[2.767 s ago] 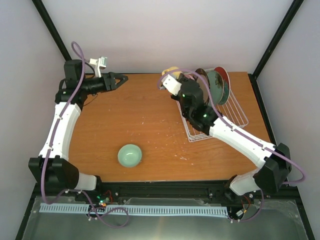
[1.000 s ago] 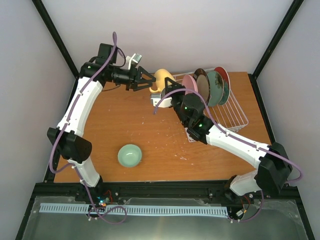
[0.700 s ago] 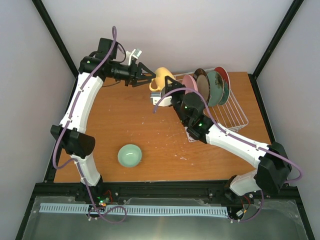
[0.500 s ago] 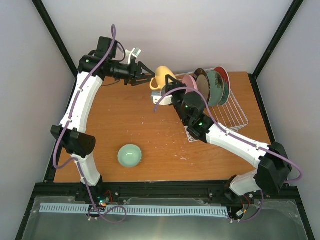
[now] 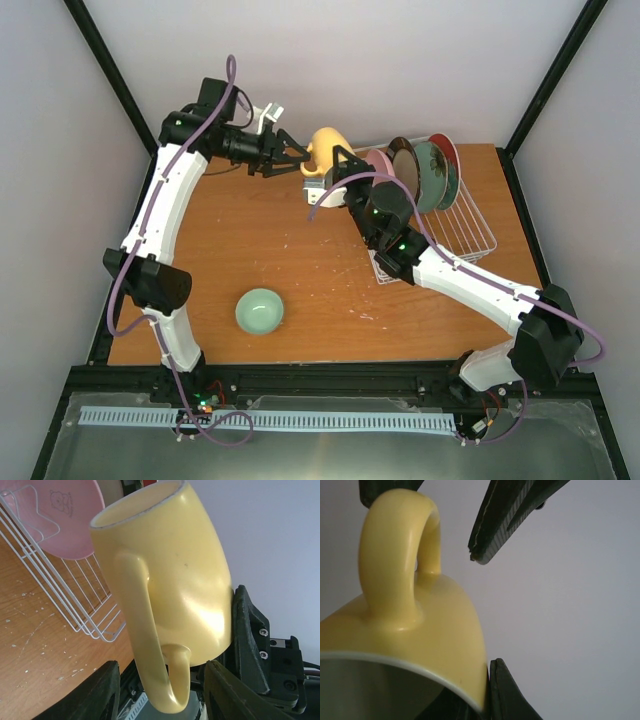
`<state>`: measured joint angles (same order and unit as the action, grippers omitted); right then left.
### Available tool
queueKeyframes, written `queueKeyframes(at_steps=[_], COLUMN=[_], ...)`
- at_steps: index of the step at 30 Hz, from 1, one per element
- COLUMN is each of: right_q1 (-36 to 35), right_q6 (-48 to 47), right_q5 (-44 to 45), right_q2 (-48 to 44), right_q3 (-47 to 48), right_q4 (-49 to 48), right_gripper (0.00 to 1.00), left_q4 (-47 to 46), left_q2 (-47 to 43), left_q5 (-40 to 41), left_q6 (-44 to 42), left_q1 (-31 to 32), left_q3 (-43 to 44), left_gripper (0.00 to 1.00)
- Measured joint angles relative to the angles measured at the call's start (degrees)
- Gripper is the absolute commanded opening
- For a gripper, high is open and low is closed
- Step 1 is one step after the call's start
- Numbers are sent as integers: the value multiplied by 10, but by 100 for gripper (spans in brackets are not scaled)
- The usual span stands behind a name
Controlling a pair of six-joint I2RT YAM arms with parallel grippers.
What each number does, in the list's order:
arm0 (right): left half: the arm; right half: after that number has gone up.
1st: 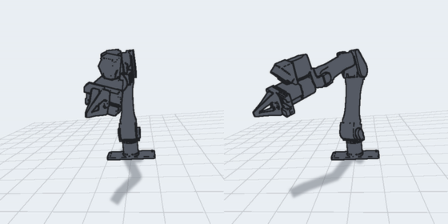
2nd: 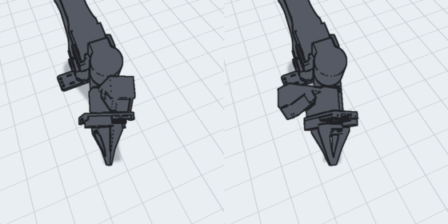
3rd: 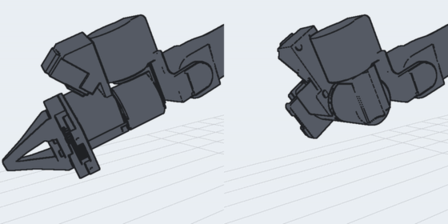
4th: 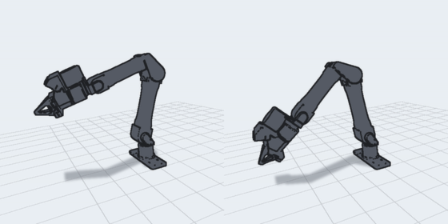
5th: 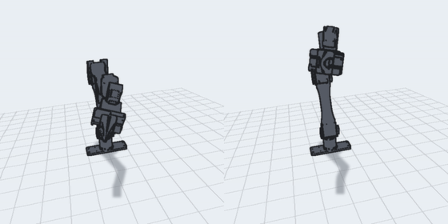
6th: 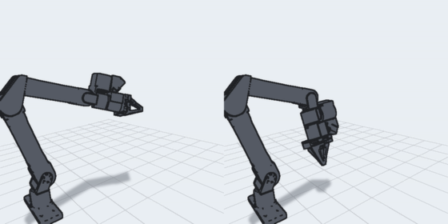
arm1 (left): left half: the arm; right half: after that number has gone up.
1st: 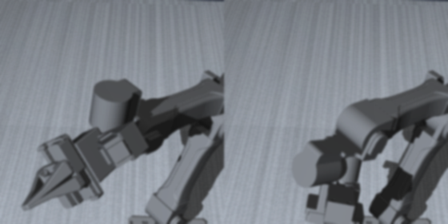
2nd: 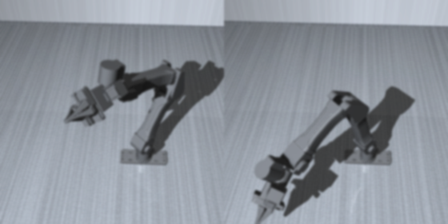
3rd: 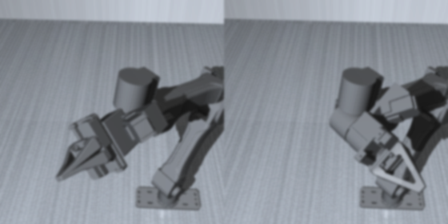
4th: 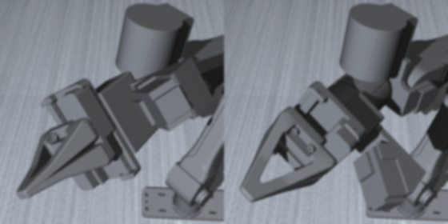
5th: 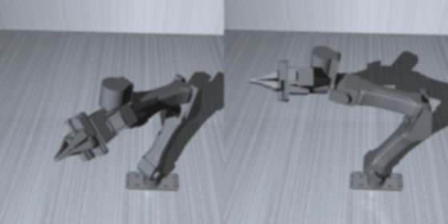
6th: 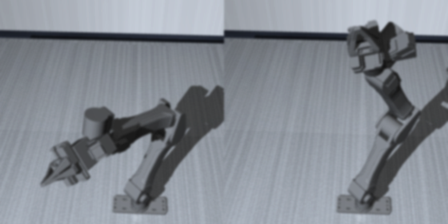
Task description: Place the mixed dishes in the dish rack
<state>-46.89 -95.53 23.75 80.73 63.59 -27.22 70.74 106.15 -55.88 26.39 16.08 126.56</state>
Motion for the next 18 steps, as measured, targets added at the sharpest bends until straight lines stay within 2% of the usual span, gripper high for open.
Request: queueKeyframes(at_steps=[3,7,13,15,16,18], right_q1=[0,0,0,0,0,-1], right_q6=[0,0,0,0,0,-11], right_q5=[0,0,1,2,3,5], right_q2=[0,0,0,1,1,2], right_q3=[0,0,0,0,0,0], right_q4=[-2,-7,-17,-22,-23,-25], right_gripper=[3,3,3,3,3,3], left_q4=[-5,-18,-34,-39,-42,-45], left_q2=[0,0,1,2,3,5], left_q5=[-7,-19,-34,-39,-42,-43], left_q6=[1,7,14,17,23,55], left_q1=[2,6,8,8,8,7], left_q3=[-9,-19,-20,-20,-20,-20], left_gripper=[43,27,23,14,4,1])
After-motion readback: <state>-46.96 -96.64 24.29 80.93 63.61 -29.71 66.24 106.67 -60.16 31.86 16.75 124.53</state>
